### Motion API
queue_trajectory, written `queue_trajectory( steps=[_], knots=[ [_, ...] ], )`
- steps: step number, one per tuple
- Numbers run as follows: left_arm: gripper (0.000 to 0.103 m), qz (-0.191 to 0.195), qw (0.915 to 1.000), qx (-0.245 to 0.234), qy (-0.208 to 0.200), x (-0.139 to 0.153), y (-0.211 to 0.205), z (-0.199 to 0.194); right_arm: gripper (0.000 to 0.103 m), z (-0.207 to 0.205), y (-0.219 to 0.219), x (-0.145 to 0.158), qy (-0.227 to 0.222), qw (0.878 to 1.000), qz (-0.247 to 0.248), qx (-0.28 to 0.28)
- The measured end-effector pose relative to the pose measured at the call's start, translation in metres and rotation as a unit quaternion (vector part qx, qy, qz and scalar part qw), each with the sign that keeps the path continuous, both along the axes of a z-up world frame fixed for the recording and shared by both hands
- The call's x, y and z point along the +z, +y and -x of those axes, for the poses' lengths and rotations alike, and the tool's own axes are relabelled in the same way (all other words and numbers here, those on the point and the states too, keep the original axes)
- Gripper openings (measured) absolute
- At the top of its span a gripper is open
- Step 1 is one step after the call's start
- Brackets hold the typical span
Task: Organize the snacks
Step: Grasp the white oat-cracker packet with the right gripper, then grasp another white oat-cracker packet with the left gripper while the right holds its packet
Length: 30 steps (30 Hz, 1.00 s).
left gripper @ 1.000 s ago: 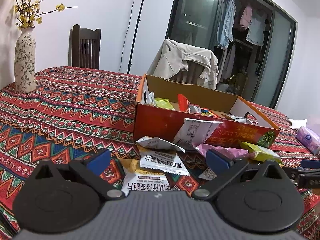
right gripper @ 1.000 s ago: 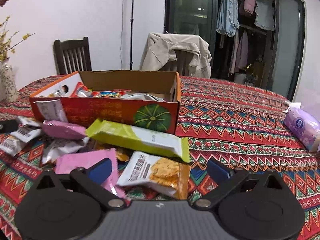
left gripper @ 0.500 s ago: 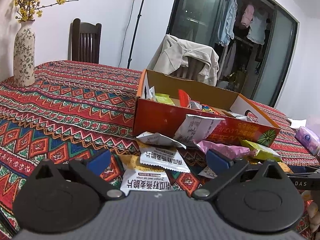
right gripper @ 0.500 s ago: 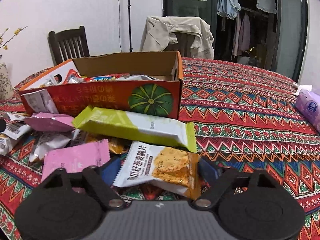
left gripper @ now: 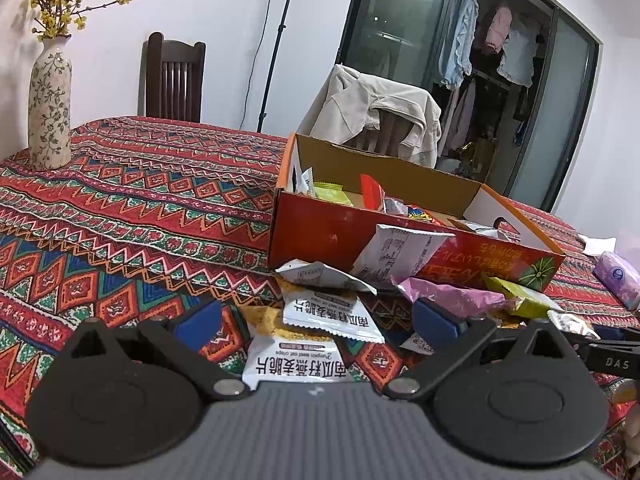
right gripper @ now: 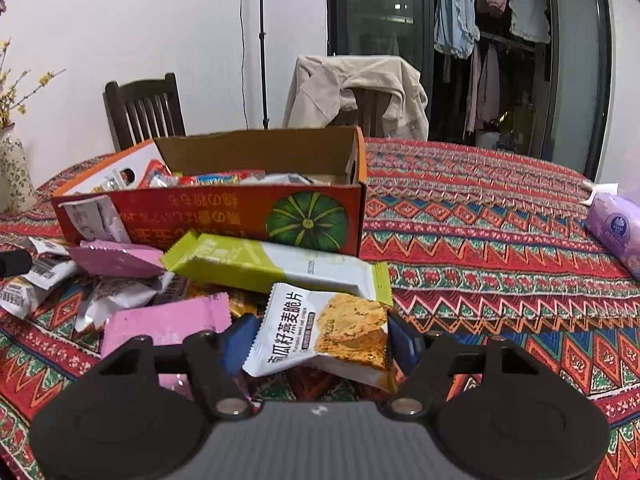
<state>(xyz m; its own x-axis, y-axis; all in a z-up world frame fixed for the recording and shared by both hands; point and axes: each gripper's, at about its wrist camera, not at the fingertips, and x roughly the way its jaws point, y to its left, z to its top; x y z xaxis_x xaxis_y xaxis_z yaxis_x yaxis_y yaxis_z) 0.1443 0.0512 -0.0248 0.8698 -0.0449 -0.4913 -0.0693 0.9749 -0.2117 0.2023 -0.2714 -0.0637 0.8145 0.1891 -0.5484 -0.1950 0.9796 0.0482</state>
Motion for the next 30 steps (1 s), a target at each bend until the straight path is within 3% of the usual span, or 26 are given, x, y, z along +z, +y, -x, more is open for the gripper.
queue_trajectory(
  steps=[8,22,30],
  knots=[
    [0.103,-0.017,0.9998,0.009,0.001,0.006,-0.003,0.003,0.069,0.012,-0.004,0.010,-0.037,0.999,-0.014,0.000],
    [0.103,-0.070,0.9945,0.017,0.077,-0.003,-0.011,-0.033,0.069,0.018,-0.010,0.013,-0.054,0.998,-0.031,-0.004],
    [0.103,-0.128,0.9886,0.004,0.079,0.001,-0.034,-0.053,0.070,0.018,-0.010,0.013,-0.056,0.998,-0.033,-0.005]
  ],
)
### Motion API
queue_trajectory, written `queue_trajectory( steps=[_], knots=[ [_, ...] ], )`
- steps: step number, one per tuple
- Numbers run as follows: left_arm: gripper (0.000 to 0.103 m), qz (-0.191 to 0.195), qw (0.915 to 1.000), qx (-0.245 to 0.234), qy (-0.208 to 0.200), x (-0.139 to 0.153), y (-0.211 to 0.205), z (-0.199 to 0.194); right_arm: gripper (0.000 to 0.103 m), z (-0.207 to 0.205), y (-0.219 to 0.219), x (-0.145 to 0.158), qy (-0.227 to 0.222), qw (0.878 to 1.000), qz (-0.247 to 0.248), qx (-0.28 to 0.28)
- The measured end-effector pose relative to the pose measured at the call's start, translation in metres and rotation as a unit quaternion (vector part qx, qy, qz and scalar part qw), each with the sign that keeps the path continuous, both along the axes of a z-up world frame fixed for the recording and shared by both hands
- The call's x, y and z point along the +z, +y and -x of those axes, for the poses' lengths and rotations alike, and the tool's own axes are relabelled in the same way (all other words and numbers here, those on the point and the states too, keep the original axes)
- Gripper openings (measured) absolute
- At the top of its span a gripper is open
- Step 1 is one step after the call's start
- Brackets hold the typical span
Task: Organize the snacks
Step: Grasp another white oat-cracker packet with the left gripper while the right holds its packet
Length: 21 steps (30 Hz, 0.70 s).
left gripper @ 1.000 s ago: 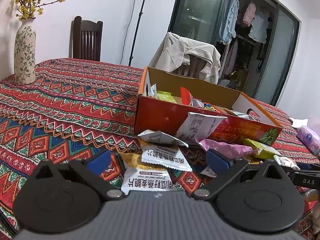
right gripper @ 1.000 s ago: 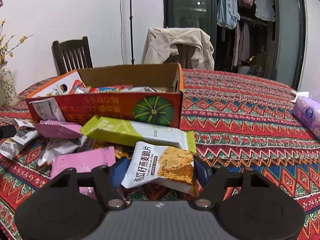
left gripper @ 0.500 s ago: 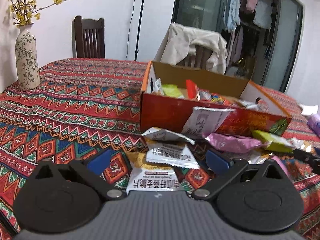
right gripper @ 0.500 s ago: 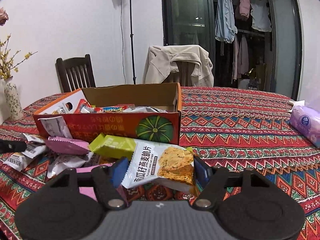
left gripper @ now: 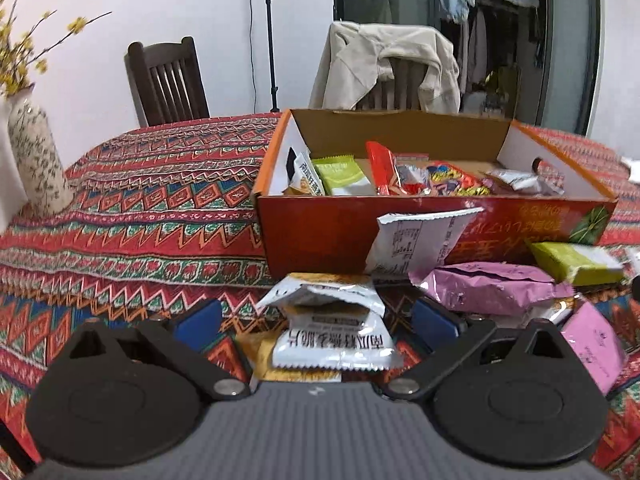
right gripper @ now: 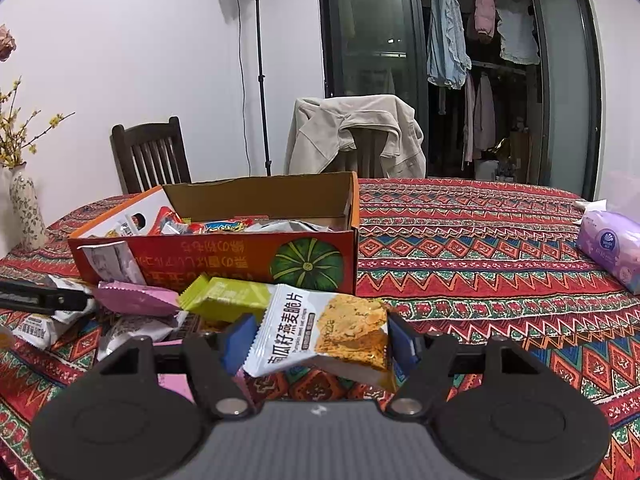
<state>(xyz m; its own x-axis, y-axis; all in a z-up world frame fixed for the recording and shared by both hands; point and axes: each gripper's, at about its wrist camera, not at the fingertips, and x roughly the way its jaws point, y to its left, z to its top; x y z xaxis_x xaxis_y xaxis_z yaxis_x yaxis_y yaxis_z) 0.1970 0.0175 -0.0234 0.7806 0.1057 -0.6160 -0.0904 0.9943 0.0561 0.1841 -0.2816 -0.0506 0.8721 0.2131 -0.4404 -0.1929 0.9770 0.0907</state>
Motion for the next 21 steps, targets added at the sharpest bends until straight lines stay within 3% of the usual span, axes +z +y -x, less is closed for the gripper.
queue_trajectory(
  steps=[1,3,4,5,12,14,21],
  knots=[
    [0.101,-0.007,1.0000,-0.001,0.005,-0.002,-0.003,-0.003,0.070,0.000,0.000,0.000,-0.001,1.000,-0.001,-0.001],
    [0.085,-0.015,0.9998,-0.004,0.014,-0.006,-0.006,-0.008,0.070,0.001,-0.001,0.000,-0.002,1.000,-0.002,-0.001],
    [0.068,-0.013,0.9997,-0.005,0.021,-0.009,-0.007,-0.010,0.070,0.001,-0.001,0.000,-0.002,1.000,-0.003,-0.001],
    [0.060,-0.006,0.9996,-0.007,0.028,-0.012,-0.006,-0.011,0.070,0.001,-0.001,0.000,-0.003,1.000,-0.003,-0.001],
    [0.057,0.016,0.9998,-0.011,-0.003,-0.002,0.000,0.011,0.070,0.003,-0.001,0.001,-0.006,1.000,-0.004,0.001],
    [0.046,0.020,0.9995,-0.018,-0.017,0.004,0.000,0.022,0.070,0.003,-0.002,0.001,-0.006,1.000,-0.004,0.001],
    [0.044,0.046,0.9974,-0.028,-0.048,0.020,0.007,0.048,0.070,0.004,-0.002,0.001,-0.006,1.000,-0.003,0.001]
  ],
)
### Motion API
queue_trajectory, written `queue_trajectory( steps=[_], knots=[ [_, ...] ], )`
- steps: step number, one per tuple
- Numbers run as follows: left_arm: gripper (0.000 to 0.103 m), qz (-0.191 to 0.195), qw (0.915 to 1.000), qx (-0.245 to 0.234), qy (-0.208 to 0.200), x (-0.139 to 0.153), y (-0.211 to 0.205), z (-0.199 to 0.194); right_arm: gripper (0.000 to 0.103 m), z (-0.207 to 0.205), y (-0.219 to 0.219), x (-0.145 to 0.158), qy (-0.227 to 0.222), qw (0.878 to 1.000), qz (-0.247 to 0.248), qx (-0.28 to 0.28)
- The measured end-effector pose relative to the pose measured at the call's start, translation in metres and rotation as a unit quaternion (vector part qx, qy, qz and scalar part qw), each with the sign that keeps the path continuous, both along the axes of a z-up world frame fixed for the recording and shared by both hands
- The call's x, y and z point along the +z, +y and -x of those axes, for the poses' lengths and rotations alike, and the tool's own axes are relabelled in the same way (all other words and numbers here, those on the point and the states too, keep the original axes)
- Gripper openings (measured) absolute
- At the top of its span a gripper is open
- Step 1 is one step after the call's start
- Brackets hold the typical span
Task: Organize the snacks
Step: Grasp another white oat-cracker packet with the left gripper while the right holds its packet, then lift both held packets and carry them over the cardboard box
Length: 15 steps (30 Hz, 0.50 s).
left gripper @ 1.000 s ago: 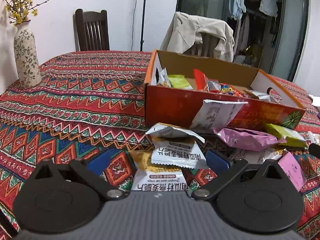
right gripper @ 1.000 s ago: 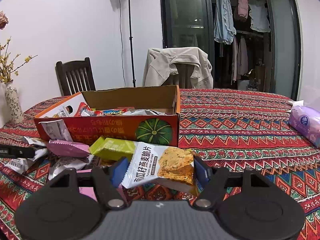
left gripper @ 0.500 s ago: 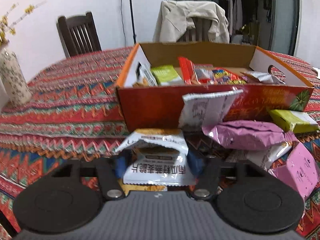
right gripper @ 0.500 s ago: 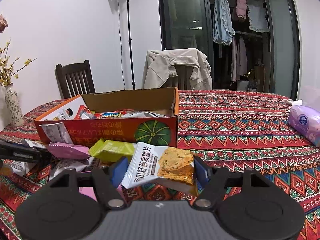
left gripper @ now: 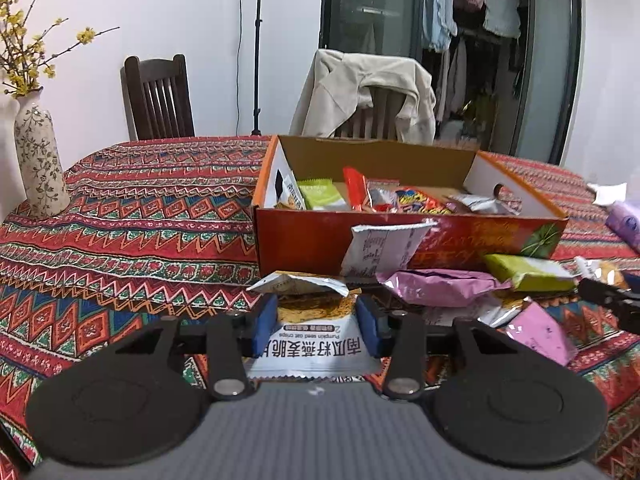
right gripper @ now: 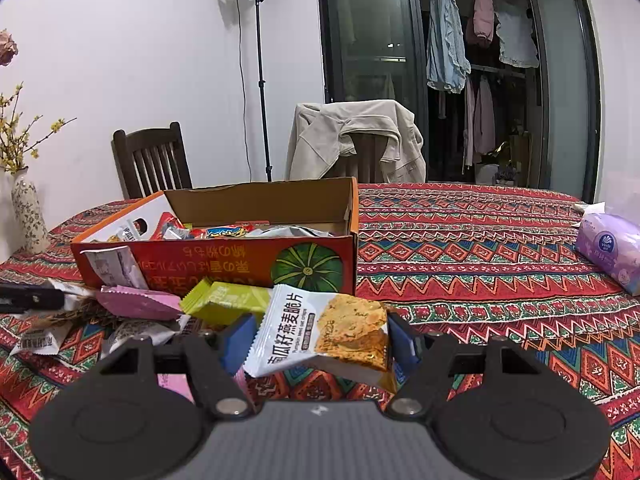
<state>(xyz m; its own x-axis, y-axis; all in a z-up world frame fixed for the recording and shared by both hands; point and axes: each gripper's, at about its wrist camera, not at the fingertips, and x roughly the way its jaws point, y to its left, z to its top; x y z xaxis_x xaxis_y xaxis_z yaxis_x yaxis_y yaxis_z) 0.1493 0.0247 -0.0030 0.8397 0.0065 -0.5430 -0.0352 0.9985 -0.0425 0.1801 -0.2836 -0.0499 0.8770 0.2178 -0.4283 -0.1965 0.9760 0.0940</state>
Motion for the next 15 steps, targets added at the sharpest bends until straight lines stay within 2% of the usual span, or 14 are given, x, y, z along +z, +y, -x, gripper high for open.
queue_trajectory(
  steps=[7,15],
  knots=[
    [0.044,0.023,0.9995,-0.005,-0.023,0.013,0.006,0.016,0.070,0.003,-0.001,0.003,-0.011,1.000,-0.001,-0.002],
    [0.044,0.022,0.9972,-0.016,-0.069,0.040,0.007,0.024,0.070,0.014,0.006,0.020,-0.040,0.999,0.014,0.015]
  ],
)
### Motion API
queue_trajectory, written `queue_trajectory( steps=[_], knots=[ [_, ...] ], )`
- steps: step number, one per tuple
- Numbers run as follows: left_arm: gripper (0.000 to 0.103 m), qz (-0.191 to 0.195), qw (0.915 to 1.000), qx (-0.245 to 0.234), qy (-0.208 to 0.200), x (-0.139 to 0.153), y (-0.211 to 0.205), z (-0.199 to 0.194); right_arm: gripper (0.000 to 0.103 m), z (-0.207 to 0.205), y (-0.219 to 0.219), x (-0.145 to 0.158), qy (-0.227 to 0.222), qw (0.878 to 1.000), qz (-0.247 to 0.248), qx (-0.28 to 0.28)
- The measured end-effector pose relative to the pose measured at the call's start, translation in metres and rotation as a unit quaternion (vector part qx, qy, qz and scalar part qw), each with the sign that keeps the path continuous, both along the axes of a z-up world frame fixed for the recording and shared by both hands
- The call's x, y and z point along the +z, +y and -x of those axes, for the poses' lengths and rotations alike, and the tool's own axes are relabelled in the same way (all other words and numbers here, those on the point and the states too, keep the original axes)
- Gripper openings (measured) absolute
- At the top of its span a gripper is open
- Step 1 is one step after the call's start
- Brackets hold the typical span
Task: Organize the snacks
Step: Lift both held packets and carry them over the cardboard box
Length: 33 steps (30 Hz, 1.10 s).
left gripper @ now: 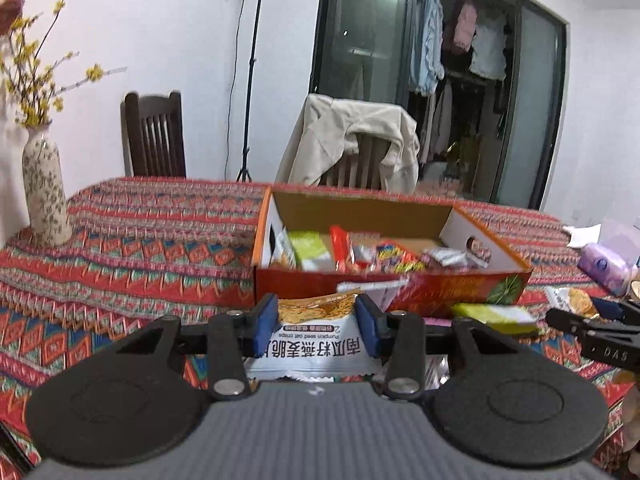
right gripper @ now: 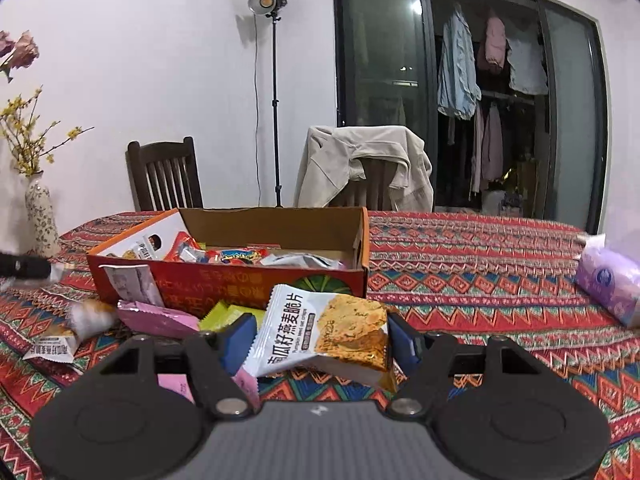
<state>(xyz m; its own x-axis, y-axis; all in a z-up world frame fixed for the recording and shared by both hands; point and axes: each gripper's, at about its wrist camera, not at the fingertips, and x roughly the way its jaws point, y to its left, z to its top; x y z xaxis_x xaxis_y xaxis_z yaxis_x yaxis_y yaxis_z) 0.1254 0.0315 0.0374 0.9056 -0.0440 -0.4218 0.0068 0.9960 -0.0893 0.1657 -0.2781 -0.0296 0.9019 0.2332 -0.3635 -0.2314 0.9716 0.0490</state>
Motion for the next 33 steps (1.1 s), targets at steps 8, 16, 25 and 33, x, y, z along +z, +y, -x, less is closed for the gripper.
queue_trajectory(
  steps=[8,16,25,33],
  knots=[
    [0.044,-0.013,0.9990,-0.020,-0.038,0.025,-0.017,-0.026,0.070,-0.013,0.013,0.030,-0.022,1.000,0.005,0.011],
    [0.044,-0.015,0.9988,-0.017,-0.043,0.043,-0.030,-0.077,0.070,-0.055,0.033,0.062,-0.032,0.999,0.015,0.021],
    [0.044,-0.008,0.9991,0.013,-0.039,0.036,-0.036,-0.136,0.070,-0.122,0.055,0.071,-0.019,1.000,0.020,0.009],
    [0.044,0.005,0.9994,0.025,-0.023,0.011,-0.024,-0.160,0.070,-0.163,0.061,0.039,0.016,1.000,0.007,-0.006]
  ],
)
